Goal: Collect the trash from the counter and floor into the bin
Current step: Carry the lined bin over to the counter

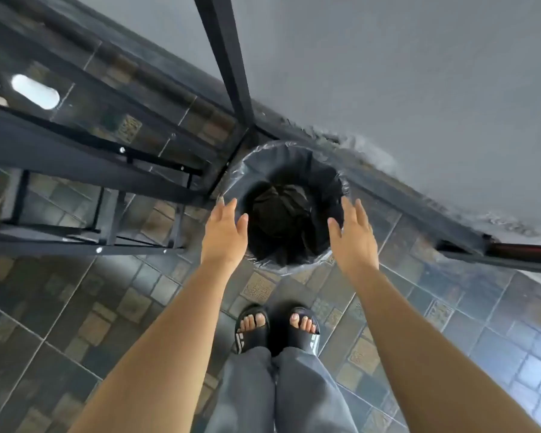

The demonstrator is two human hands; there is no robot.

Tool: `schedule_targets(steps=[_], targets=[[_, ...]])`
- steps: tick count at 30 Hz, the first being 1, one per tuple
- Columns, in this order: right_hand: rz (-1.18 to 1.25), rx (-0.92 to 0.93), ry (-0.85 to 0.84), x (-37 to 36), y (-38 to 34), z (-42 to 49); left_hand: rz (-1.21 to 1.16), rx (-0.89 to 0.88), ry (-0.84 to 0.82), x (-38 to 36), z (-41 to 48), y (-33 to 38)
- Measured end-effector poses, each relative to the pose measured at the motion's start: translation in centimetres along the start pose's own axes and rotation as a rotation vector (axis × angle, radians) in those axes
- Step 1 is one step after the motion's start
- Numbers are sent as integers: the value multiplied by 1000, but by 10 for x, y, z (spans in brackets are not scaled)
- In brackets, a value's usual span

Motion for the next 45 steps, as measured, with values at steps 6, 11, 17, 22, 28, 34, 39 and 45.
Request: schedule_targets(steps=[6, 11, 17, 22, 28, 34, 39, 45], targets=[[1, -11, 73, -36, 25, 53, -101, 155, 57, -37, 41, -42], [127, -34, 92, -53, 36, 82, -260, 176, 89, -46, 68, -49], [287, -107, 189, -51, 44, 84, -440, 159, 129, -49, 67, -46], [320, -150, 172, -29, 40, 52, -466, 152, 130, -27, 38, -30], [362, -168, 196, 34, 15, -13, -485, 155, 118, 26, -26, 8], [404, -156, 224, 118, -27, -99, -504, 98, 127, 102, -110, 52], [435, -69, 265, 184, -69, -177, -537, 65, 147, 170, -185, 78], [445, 14, 273, 242, -105, -257, -552, 35, 196, 236, -271, 95]])
Point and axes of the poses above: each hand's wrist, its own z-axis towards the middle knuckle, its own x-axis out of the back of the hand, y = z × x, the point moved 9 cm from there along z, towards the middle knuckle, and after that the axes turned 2 degrees about x, right-handed, at the moved point
